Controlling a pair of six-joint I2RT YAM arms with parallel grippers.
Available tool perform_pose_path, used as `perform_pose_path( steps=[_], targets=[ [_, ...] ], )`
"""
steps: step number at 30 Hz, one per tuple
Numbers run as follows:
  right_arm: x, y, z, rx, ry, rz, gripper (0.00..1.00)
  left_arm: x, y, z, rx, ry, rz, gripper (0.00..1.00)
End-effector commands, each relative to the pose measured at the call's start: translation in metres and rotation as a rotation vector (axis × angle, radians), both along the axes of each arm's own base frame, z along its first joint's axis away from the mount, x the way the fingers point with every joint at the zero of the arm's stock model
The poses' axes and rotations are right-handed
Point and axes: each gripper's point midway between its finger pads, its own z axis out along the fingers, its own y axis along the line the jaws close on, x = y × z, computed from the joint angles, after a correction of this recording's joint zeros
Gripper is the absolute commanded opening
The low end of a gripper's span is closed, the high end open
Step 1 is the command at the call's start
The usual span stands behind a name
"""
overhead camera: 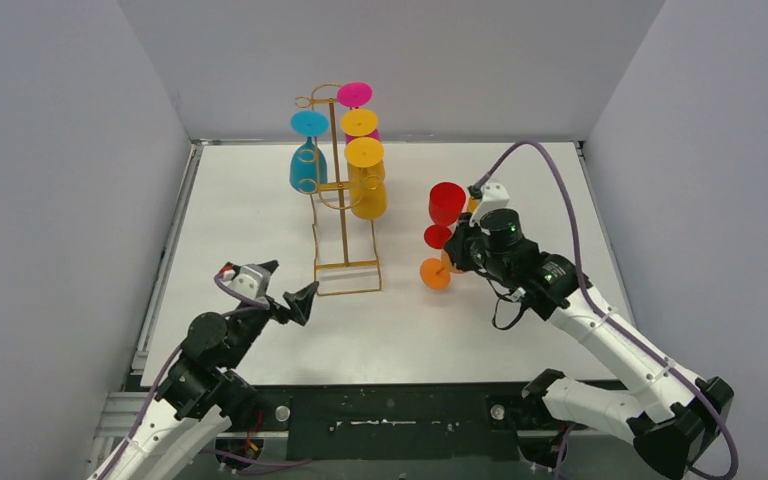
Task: Take the wine glass off the wine glass rack
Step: Place the wine glass at the center of the board.
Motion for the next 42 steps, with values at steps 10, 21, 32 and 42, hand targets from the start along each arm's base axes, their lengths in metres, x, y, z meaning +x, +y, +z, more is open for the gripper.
perform_pose_path(
  steps=[10, 21, 32, 42],
  targets=[
    [0.042, 0.023, -0.021, -0.219, -0.070, -0.209, 0.00, 0.034, 0.072, 0.009, -0.147, 0.237, 0.489, 0.97],
    [0.070, 0.042, -0.036, -0.217, -0.073, -0.232, 0.00, 0.029, 0.089, 0.023, -0.188, 0.174, 0.534, 0.97],
    [0.081, 0.042, -0.051, -0.240, 0.032, -0.247, 0.00, 0.032, 0.090, 0.019, -0.166, 0.178, 0.532, 0.97],
    [0.092, 0.052, -0.055, -0.220, 0.055, -0.220, 0.00, 0.033, 0.091, 0.017, -0.158, 0.189, 0.534, 0.97]
  ],
)
